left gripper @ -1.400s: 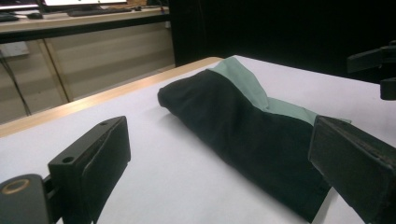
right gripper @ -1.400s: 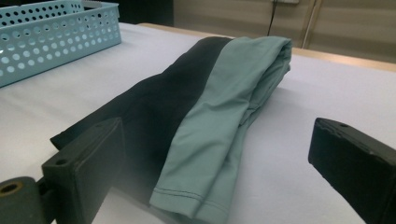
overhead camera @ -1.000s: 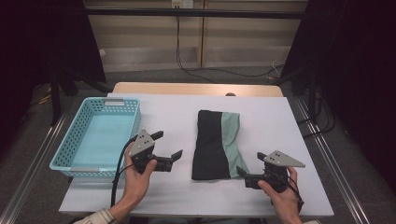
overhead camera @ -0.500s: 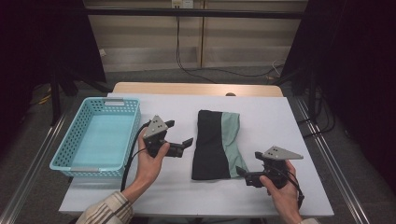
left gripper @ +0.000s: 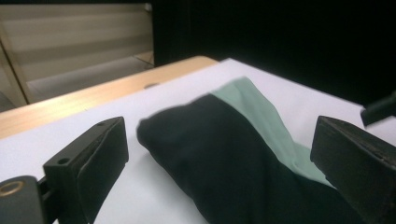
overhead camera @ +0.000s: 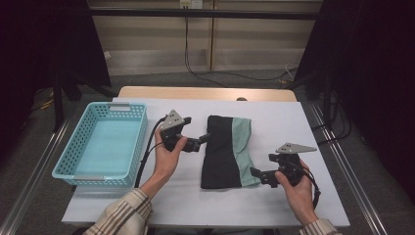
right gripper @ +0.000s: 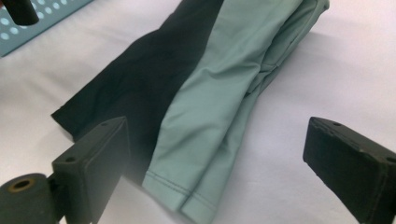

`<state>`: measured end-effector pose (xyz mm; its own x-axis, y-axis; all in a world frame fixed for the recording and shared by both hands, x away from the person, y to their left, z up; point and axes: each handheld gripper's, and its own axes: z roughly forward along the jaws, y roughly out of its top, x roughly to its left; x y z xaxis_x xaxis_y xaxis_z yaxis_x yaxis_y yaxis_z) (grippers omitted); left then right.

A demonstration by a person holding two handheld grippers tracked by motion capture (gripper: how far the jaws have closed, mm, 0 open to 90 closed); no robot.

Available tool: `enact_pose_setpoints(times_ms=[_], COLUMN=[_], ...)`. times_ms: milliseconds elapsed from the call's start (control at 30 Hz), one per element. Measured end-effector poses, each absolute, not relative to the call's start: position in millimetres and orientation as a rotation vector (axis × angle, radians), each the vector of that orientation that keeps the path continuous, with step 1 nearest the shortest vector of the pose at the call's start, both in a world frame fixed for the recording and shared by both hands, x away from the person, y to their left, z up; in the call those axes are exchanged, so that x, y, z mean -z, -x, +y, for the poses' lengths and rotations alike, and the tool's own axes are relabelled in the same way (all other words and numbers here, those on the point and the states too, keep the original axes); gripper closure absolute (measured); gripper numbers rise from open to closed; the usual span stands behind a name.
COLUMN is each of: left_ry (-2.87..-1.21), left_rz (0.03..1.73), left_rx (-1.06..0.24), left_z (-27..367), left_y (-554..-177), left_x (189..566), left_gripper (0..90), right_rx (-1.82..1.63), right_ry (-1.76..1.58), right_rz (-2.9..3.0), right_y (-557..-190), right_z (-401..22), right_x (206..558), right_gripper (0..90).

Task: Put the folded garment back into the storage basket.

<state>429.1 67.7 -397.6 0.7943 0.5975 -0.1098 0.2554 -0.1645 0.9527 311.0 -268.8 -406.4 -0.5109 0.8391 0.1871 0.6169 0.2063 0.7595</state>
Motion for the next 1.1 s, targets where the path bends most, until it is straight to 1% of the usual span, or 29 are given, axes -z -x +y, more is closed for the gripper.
enact_pose_setpoints(times_ms=[67,100,133,367,400,433,467,500,533,567,600,633,733,767,833,900,967,1000,1033,1100], left_ry=[-1.805,-1.805,-1.837,-1.851,-1.853,-1.856,-1.87,-1.866,-1.878,-1.878,-1.889,-1.88,-1.89,-1.882,-1.88,-1.875,-1.866,-1.876,-1.88,-1.88], left_rz=[0.649,0.649,0.651,0.656,0.655,0.645,0.638,0.632,0.63,0.619,0.613,0.606,0.608,0.612,0.619,0.631,0.637,0.646,0.643,0.641], left_rx=[-0.354,-0.354,-0.375,-0.368,-0.371,-0.374,-0.385,-0.385,-0.378,-0.37,-0.372,-0.372,-0.366,-0.353,-0.344,-0.363,-0.366,-0.363,-0.363,-0.363], left_z=[66.5,66.5,66.0,67.3,66.9,66.2,65.6,64.1,63.5,62.3,61.5,59.9,58.6,59.4,61.4,63.4,64.9,65.9,65.7,65.5], left_y=[-432.9,-432.9,-433.0,-435.2,-434.9,-434.1,-432.9,-432.0,-430.7,-429.5,-428.1,-427.2,-426.9,-428.0,-428.8,-429.3,-430.3,-430.4,-430.8,-430.8], left_x=[404.4,404.4,407.8,414.7,414.9,414.9,414.1,414.5,413.8,413.7,412.8,413.3,414.3,415.0,414.2,413.1,414.0,414.0,414.9,415.0], left_gripper=[3.7,3.6,3.6,3.6,3.6,3.6,3.8,3.5,3.5,3.6,4.0,3.9,3.9,3.9,3.9,3.8,3.8,3.7,3.8,3.8], right_rx=[-1.155,-1.146,-1.144,-1.136,-1.098,-1.098,-1.09,-1.063,-1.063,-1.064,-1.057,-1.05,-1.065,-1.05,-1.052,-1.037,-1.047,-1.046,-1.051,-1.065], right_ry=[-1.405,-1.422,-1.423,-1.429,-1.428,-1.428,-1.433,-1.442,-1.442,-1.435,-1.424,-1.381,-1.396,-1.418,-1.422,-1.418,-1.411,-1.405,-1.414,-1.427], right_rz=[2.27,2.288,2.303,2.353,2.375,2.375,2.39,2.414,2.414,2.432,2.443,2.437,2.426,2.437,2.438,2.437,2.456,2.454,2.467,2.473], right_y=[-316.8,-317.6,-318.0,-317.6,-319.7,-319.7,-319.5,-318.1,-318.1,-317.3,-316.0,-316.0,-314.4,-313.7,-312.7,-312.7,-313.7,-314.3,-313.6,-313.3], right_z=[-268.1,-268.6,-268.9,-264.9,-261.5,-261.5,-259.9,-256.4,-256.4,-255.2,-254.4,-254.6,-254.5,-253.6,-253.1,-253.1,-252.6,-252.0,-249.9,-249.0], right_x=[419.4,424.5,427.5,430.5,434.7,434.7,436.2,439.1,439.1,440.4,440.4,441.1,440.5,441.4,439.9,439.8,442.8,444.6,443.3,443.4], right_gripper=[8.2,8.0,7.6,6.2,8.5,8.5,10.3,15.8,15.8,19.6,25.8,28.4,33.0,37.4,39.8,38.8,41.6,40.6,43.5,44.4])
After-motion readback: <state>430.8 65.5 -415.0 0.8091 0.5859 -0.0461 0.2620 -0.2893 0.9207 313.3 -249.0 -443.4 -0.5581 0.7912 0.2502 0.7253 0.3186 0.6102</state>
